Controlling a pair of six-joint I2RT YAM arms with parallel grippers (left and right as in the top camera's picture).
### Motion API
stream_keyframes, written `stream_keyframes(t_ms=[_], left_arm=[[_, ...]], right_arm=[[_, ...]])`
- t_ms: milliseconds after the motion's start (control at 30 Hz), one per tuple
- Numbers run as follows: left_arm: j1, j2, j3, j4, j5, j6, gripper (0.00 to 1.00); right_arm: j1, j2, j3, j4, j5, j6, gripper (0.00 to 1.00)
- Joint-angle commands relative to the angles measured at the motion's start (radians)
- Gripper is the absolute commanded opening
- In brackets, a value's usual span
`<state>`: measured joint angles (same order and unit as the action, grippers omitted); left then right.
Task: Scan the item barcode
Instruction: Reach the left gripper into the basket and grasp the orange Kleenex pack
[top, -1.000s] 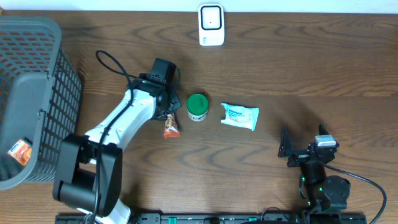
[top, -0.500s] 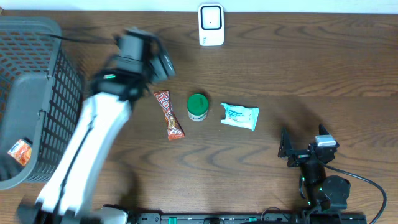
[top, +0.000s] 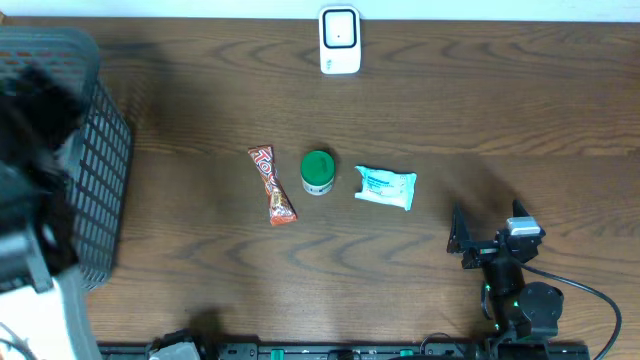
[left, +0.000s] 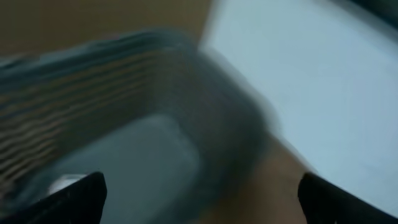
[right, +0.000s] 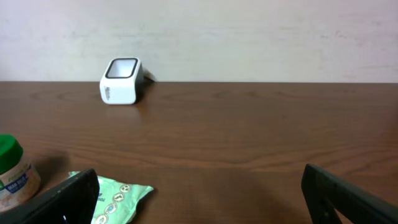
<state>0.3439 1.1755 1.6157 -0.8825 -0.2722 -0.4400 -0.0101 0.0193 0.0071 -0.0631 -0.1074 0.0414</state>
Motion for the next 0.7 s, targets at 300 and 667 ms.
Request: stream_keyframes(t_ms=[300, 667], left_arm=[[0.408, 0.219, -0.06, -0.206, 0.055, -0.185, 0.98], [0.43, 0.374, -0.317, 0.019, 0.036, 0.085, 0.98]], right_arm=[[-0.003, -0.001, -0.002, -0.003, 0.005, 0.01, 0.99], [-0.003, -0.001, -0.002, -0.003, 0.004, 0.01, 0.99]])
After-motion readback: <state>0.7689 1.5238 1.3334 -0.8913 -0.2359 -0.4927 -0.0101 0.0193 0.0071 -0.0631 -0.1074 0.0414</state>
